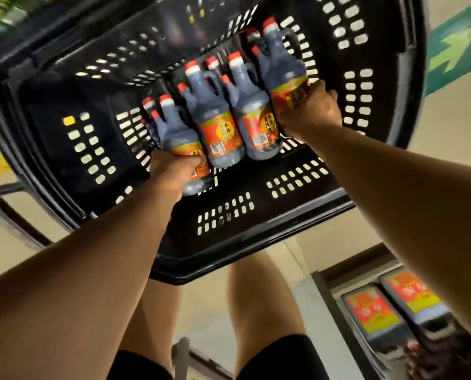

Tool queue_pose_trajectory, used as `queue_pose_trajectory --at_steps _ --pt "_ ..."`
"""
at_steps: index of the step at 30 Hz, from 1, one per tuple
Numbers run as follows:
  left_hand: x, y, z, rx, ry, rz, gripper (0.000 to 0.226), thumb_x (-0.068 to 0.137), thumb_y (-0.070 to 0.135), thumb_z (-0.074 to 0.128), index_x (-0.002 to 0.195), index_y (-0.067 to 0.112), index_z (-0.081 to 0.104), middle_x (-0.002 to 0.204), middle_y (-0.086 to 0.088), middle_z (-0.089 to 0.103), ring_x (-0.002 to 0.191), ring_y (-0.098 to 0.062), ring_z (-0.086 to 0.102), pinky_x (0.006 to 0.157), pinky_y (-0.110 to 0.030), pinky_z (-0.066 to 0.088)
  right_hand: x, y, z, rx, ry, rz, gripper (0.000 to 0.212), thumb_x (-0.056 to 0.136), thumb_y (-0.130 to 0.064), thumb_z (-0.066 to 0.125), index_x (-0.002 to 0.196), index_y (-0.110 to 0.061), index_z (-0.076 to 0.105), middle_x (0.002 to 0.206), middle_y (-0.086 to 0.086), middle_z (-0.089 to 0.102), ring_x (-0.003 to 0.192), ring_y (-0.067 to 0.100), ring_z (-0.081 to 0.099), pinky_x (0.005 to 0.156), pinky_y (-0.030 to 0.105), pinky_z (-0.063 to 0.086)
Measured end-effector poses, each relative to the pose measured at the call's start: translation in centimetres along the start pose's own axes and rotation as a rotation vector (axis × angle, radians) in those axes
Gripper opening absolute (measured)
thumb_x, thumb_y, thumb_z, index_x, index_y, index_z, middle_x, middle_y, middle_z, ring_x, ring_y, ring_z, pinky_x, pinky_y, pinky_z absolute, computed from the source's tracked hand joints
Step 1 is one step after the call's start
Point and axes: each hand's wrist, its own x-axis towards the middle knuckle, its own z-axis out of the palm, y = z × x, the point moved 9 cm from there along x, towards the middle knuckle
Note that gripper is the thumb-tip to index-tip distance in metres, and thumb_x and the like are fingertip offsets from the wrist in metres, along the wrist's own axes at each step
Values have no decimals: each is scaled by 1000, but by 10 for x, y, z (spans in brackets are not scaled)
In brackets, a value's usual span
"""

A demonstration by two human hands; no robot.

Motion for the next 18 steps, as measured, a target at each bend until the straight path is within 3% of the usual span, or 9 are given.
queue_pose_trajectory --at_steps 3,5,8,11,15,18 --pt "-10 3 -23 60 5 49 69 45 35 98 105 11 75 97 -9 80 76 -23 79 70 -49 68 -4 -2 0 53 -27 -3 109 90 -46 79 168 -7 12 167 22 29 154 37 36 124 46 35" --pt "-21 6 -39 104 28 93 74 39 41 95 105 14 76 96 -5 81 79 -22 80 74 -47 68 -6 -6 -1 127 -3 -3 112 90 -41 81 167 -5 8 168 20 29 156 35 32 126 43 30" --pt "-41 14 -52 100 -12 175 60 53 33 97 106 17 75 98 -2 80 82 -19 79 74 -37 66 -5 -8 2 205 38 39 114 88 -37 84 166 -2 9 161 18 41 152 32 39 125 39 32" --pt "-51 18 -56 60 -71 229 57 57 30 95 108 16 75 101 -2 81 88 -20 80 82 -44 66 -2 -13 7 149 83 -9 94 85 -39 84 156 -7 31 138 17 63 131 35 61 111 44 49" --pt "-53 22 -60 38 -117 279 65 57 28 97 117 16 73 108 -3 80 95 -20 80 87 -47 66 3 -15 14 64 67 -39 83 78 -48 88 141 -9 51 131 15 67 125 34 64 102 41 51" --pt "-56 25 -64 29 -107 277 79 51 35 99 122 16 69 112 -3 79 97 -21 80 87 -51 65 -4 -10 14 126 47 8 86 75 -49 92 141 -9 53 133 12 66 126 31 64 102 39 52"
